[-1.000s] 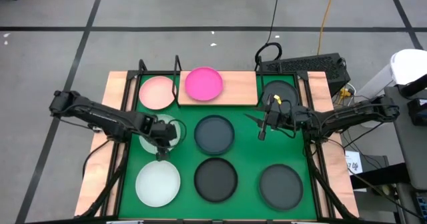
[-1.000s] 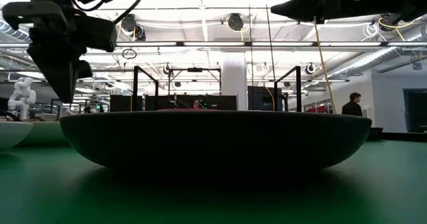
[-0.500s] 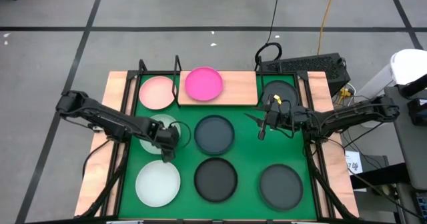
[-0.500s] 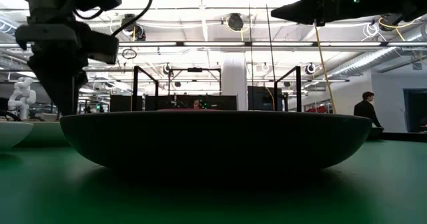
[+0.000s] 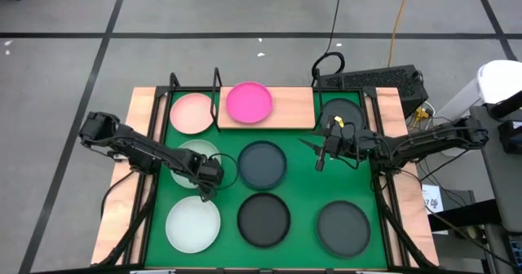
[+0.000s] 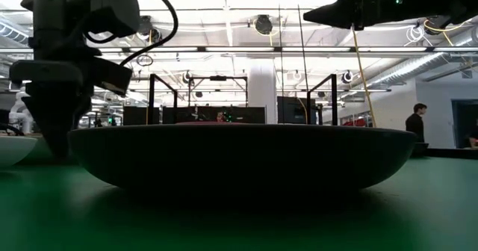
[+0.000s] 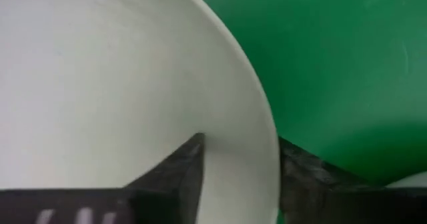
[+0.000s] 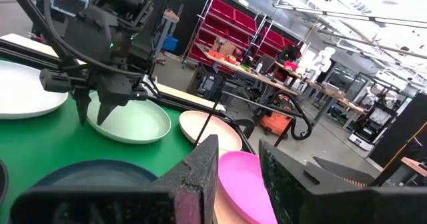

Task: Place and stack plates onto a shelf
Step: Stack the green plate on top of the pink plate on the shelf

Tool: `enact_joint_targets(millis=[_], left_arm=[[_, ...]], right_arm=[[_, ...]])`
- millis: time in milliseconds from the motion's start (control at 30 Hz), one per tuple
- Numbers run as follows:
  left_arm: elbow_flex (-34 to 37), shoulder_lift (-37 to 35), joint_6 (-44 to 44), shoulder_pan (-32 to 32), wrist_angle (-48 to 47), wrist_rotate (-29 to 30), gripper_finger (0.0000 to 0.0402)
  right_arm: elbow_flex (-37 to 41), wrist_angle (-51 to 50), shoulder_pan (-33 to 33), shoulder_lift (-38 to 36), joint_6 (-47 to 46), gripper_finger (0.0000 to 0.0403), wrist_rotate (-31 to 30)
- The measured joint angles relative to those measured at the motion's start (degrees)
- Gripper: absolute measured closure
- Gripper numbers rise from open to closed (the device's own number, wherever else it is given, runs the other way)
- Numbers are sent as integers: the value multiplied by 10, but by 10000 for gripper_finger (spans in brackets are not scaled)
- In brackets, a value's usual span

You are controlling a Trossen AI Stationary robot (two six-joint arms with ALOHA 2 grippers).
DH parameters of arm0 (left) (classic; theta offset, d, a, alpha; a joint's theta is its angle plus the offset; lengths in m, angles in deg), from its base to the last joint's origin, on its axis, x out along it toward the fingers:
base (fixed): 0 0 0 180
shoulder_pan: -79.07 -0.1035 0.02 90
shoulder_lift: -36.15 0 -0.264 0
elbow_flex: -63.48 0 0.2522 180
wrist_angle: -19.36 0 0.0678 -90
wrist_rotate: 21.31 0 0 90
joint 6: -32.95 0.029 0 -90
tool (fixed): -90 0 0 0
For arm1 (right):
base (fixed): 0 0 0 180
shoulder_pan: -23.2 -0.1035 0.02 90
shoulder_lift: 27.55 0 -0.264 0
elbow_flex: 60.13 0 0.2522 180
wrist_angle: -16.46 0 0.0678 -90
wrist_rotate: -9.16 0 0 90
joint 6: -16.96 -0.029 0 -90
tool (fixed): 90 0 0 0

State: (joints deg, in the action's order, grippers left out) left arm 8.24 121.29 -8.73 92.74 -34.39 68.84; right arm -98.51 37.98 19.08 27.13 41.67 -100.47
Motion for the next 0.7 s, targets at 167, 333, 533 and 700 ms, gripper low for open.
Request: enact_joint_targets(millis=[167,333,533,700], left_arm=[[-9,-15,-22,0,-12,-1,363],[-70,-32,-24,-2,-94,8,392],[-205,-34,40,-1,-201,14,392],[-326,-34,150,-2,-201,96,392]], right_arm=[[0,0,0,0,0,312,1],[0,0,0,0,0,312,1],[0,1,0,0,-2,312,2],[0,1,0,0,-2,312,2]])
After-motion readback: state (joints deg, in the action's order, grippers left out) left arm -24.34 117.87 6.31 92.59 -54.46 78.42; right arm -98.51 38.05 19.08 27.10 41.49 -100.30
